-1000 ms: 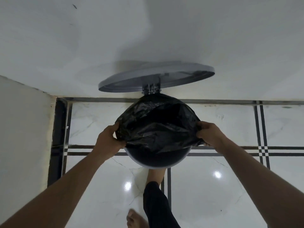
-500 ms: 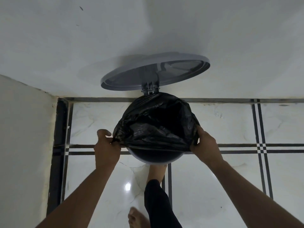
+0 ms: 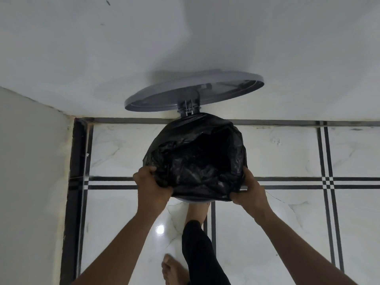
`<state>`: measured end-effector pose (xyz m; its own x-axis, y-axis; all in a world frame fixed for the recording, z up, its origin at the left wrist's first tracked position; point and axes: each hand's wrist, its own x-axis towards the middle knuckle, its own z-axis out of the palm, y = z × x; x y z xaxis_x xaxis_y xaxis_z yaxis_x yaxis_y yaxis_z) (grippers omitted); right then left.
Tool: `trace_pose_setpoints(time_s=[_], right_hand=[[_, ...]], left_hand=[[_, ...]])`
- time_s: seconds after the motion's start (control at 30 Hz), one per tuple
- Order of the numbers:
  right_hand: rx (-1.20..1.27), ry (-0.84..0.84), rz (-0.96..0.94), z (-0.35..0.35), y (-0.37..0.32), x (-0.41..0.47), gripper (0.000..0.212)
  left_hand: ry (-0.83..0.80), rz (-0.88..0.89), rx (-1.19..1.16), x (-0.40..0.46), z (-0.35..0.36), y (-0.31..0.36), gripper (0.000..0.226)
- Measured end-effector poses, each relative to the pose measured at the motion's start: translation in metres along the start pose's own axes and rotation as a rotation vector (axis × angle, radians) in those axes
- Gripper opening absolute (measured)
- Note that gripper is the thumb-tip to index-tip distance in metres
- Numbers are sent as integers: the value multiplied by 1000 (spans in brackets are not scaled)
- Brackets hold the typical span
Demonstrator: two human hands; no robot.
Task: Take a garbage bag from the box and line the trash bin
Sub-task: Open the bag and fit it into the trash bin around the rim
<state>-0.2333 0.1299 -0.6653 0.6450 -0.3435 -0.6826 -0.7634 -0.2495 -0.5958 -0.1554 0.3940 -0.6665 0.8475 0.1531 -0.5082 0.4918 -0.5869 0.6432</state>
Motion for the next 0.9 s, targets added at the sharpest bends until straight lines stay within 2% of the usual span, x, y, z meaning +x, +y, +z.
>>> trace_pose_setpoints(time_s=[0.1, 0.23, 0.33, 0.4, 0.5, 0.57, 0.63, 0.7, 0.77, 0.8, 0.83, 0.9], right_hand=[[-56, 61, 70, 9, 4, -5, 55], [-62, 93, 77, 21, 10, -7, 53], [-47, 90, 87, 23, 13, 0, 42], [58, 44, 162, 19, 18, 8, 32], [404, -83, 356, 6, 19, 19, 26], [526, -107, 399, -4, 10, 29, 26], [602, -60, 373, -16, -6, 39, 23], [648, -6, 317, -29, -22, 53, 24], [586, 23, 280, -41, -37, 66, 28], [488, 49, 252, -44, -44, 72, 32], [350, 82, 217, -46, -50, 77, 37], [63, 144, 105, -48, -65, 84, 41]], left_hand=[[41, 161, 82, -22, 7, -18, 54], [72, 78, 32, -47, 11, -34, 73], [107, 83, 100, -35, 10, -39, 69], [140, 104, 177, -16, 6, -35, 58], [136, 120, 258, 18, -4, -26, 40], [86, 117, 283, 42, -11, -21, 29], [-44, 62, 234, 58, -19, -11, 27], [-207, -66, -21, 68, -31, 4, 38], [-248, -192, -347, 80, -40, 19, 40], [-237, -213, -431, 86, -42, 26, 36], [-234, -208, -443, 91, -43, 34, 28], [-228, -142, -304, 101, -39, 44, 12]])
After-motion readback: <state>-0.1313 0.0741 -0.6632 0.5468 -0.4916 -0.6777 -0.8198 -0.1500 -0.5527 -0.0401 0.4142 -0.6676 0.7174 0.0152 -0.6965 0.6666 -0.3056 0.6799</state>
